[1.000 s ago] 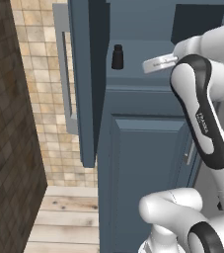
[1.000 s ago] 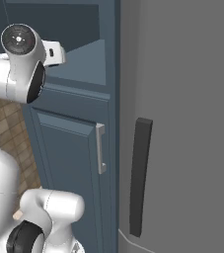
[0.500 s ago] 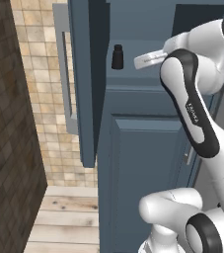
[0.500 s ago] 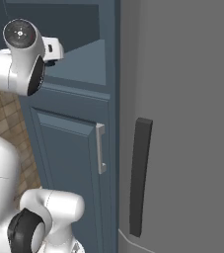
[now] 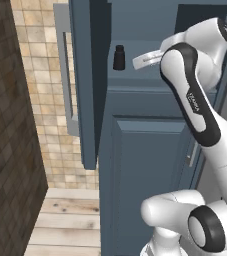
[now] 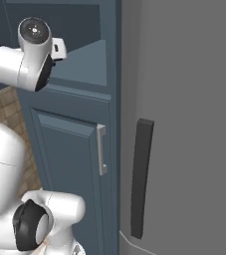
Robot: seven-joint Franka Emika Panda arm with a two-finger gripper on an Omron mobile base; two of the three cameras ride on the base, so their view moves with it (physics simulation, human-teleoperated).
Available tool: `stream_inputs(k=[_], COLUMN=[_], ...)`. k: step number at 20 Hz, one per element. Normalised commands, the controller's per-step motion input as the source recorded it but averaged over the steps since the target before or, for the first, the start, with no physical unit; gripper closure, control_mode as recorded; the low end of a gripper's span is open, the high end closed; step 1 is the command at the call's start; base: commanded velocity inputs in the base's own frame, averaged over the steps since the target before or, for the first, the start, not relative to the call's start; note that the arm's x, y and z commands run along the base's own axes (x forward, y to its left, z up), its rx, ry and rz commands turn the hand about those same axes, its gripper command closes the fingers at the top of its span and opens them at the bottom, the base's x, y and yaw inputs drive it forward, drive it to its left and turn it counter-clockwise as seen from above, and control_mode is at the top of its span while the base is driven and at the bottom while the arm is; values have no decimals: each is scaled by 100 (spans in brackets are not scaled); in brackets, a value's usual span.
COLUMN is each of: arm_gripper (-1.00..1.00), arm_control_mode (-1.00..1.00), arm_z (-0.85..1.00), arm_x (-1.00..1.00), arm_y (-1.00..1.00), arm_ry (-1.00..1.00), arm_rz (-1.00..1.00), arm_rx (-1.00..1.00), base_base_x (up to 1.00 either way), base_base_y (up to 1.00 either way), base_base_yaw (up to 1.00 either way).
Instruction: Move the oil and vinegar bottle and shaker from the cabinet to the dining counter.
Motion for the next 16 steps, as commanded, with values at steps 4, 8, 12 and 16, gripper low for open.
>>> stream_inputs(k=[4,8,12,16], arm_gripper=[-100,-100,-100,-100], arm_control_mode=[-100,-100,-100,-100], arm_z=[-3,0,0,0], arm_x=[24,29,23,25], arm_y=[1,8,12,16], arm_ry=[0,0,0,0], arm_rz=[8,3,0,0], arm_rx=[1,0,0,0], base_base_x=[0,0,0,0], base_base_y=[0,0,0,0], base_base_yaw=[0,0,0,0])
